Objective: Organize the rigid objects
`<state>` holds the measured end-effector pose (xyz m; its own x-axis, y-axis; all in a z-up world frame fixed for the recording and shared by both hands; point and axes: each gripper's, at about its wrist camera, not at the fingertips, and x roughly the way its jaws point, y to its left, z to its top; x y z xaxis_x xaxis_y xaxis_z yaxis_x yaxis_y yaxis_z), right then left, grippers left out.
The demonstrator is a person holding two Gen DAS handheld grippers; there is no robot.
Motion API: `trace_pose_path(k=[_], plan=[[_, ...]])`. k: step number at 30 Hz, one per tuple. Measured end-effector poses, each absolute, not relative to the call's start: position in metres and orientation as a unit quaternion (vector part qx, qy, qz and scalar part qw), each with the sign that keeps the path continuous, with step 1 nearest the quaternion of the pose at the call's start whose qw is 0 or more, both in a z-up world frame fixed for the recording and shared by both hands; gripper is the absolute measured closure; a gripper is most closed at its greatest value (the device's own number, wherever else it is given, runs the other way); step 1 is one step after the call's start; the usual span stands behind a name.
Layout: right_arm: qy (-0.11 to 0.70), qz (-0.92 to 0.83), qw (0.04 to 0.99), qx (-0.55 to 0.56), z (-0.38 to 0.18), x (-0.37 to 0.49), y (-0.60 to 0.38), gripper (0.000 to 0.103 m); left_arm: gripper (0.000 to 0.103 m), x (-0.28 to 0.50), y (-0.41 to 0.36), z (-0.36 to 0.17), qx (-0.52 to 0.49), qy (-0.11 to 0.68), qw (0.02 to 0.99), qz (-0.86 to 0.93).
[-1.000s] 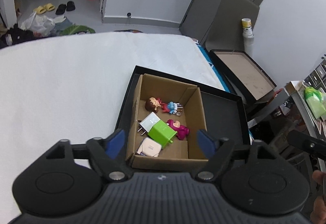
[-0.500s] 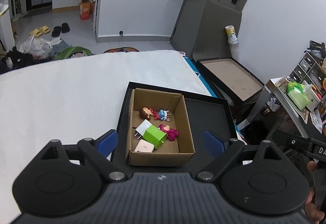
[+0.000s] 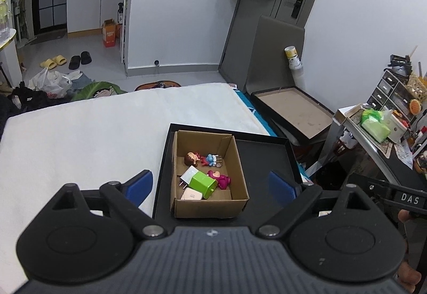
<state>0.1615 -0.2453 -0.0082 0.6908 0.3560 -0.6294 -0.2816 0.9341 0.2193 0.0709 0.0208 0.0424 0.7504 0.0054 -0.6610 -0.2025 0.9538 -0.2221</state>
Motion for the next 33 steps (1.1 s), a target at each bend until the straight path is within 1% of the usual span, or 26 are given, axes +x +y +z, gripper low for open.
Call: trace_pose_path(k=[7, 17, 19, 21, 33], plan=[[0.352, 0.188, 0.914, 0.074, -0.003, 0.144, -0.25, 0.0, 0.01, 0.051, 0.018, 0.049, -0.14, 0.338, 0.929, 0.045], [0.323, 0.185, 0.926, 0.066, 0.005, 0.119, -0.25, 0.0, 0.009, 0.02, 0.01, 0.053, -0.132, 0.319, 0.938, 0.031], [0.322, 0.182, 0.927, 0.066, 0.003, 0.116, -0.25, 0.0, 0.006, 0.015, 0.011, 0.052, -0.14, 0.316, 0.938, 0.025], [0.32, 0.179, 0.928, 0.067, 0.003, 0.115, -0.251, 0.0, 0.004, 0.013, 0.012, 0.052, -0.147, 0.316, 0.937, 0.021], [0.31, 0.174, 0.932, 0.076, 0.0, 0.106, -0.256, 0.0, 0.004, 0.004, 0.005, 0.051, -0.107, 0.32, 0.941, 0.021]])
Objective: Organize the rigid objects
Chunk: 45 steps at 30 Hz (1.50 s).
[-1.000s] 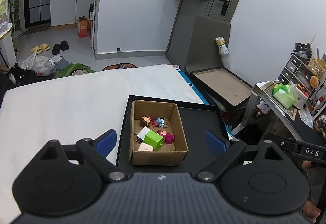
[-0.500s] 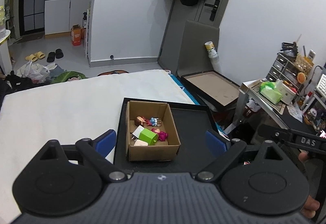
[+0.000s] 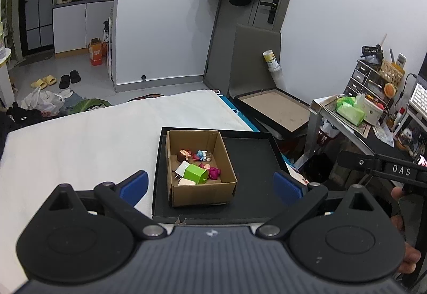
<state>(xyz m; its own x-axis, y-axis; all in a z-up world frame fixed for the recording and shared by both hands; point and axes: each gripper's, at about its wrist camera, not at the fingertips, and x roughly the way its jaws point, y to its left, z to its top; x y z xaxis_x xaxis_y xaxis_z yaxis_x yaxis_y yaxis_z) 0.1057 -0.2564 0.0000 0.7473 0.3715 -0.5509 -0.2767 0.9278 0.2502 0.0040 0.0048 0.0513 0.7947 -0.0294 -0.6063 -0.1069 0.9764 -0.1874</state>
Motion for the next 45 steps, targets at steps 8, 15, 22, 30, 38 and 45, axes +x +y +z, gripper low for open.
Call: trace_pose_path(k=[8, 15, 22, 30, 38, 45], plan=[[0.31, 0.178, 0.932, 0.062, -0.004, 0.1, -0.252, 0.0, 0.004, 0.005, 0.004, 0.047, -0.107, 0.324, 0.94, 0.023], [0.312, 0.186, 0.93, 0.056, -0.006, 0.098, -0.246, 0.0, 0.004, 0.005, 0.005, 0.043, -0.107, 0.329, 0.938, 0.024], [0.316, 0.184, 0.929, 0.057, -0.007, 0.1, -0.247, 0.0, 0.004, 0.006, 0.005, 0.043, -0.108, 0.33, 0.938, 0.025], [0.316, 0.182, 0.929, 0.058, -0.007, 0.099, -0.246, 0.0, 0.004, 0.003, 0.005, 0.041, -0.111, 0.328, 0.938, 0.022], [0.318, 0.186, 0.928, 0.056, -0.009, 0.098, -0.243, 0.0, 0.004, 0.002, 0.005, 0.04, -0.112, 0.33, 0.937, 0.022], [0.318, 0.186, 0.928, 0.055, -0.009, 0.099, -0.242, 0.0, 0.004, 0.001, 0.008, 0.04, -0.115, 0.332, 0.936, 0.021]])
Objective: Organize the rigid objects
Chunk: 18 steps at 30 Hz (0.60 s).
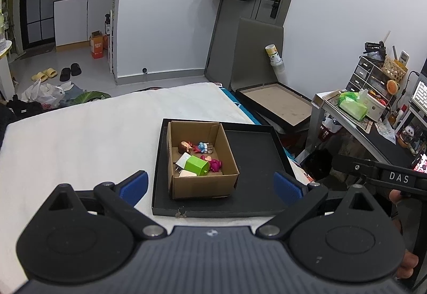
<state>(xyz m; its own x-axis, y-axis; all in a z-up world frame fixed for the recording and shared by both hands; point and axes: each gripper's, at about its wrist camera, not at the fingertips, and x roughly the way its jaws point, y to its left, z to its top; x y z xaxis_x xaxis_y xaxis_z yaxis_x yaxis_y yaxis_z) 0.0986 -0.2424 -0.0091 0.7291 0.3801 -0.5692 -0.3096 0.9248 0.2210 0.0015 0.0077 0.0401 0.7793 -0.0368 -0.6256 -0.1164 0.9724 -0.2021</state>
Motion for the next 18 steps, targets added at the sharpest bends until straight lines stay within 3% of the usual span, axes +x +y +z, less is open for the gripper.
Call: trace_pose_path(k=[18], plan=[[0.323, 0.182, 0.927, 0.053, -0.0127, 0.0975, -0.2436, 0.0, 0.004, 0.0048, 0.0085, 0.0352, -0.111, 0.338, 0.934, 0.023]])
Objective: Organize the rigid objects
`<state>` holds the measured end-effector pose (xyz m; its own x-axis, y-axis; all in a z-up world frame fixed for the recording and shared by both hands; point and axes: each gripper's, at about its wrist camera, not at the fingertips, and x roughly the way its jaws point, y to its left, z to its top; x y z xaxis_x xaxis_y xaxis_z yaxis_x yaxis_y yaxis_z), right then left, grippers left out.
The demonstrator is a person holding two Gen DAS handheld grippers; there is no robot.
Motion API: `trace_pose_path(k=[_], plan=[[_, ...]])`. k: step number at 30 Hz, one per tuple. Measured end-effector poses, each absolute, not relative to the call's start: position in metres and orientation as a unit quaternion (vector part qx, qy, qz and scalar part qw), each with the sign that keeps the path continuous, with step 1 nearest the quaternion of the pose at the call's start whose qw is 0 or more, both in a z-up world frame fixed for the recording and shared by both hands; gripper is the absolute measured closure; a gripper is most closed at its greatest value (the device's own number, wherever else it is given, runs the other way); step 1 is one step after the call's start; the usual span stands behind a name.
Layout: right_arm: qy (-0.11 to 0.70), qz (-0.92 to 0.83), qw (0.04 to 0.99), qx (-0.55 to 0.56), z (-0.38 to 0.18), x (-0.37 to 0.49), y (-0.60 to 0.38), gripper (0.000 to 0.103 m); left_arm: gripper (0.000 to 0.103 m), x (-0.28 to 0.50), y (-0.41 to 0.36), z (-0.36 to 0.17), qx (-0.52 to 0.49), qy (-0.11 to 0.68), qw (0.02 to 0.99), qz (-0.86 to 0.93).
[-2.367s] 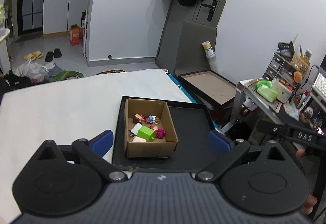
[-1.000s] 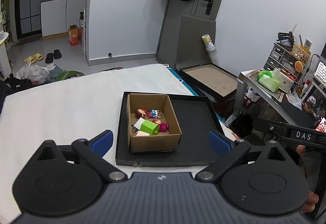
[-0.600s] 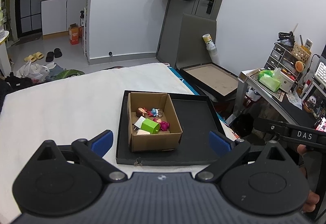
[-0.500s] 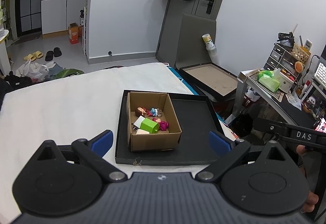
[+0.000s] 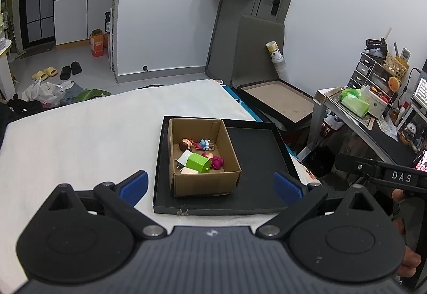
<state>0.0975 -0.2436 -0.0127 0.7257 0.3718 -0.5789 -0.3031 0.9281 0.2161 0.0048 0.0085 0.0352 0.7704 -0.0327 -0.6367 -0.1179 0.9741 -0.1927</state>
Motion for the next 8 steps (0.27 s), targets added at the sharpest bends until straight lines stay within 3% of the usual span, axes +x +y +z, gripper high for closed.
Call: trace_pose_path(k=[8], plan=[[0.323, 0.179, 0.928, 0.06, -0.0139, 0.0978, -0.2429, 0.0, 0.004, 0.0093, 0.0079, 0.0296, -0.108, 0.346, 0.932, 0.02]])
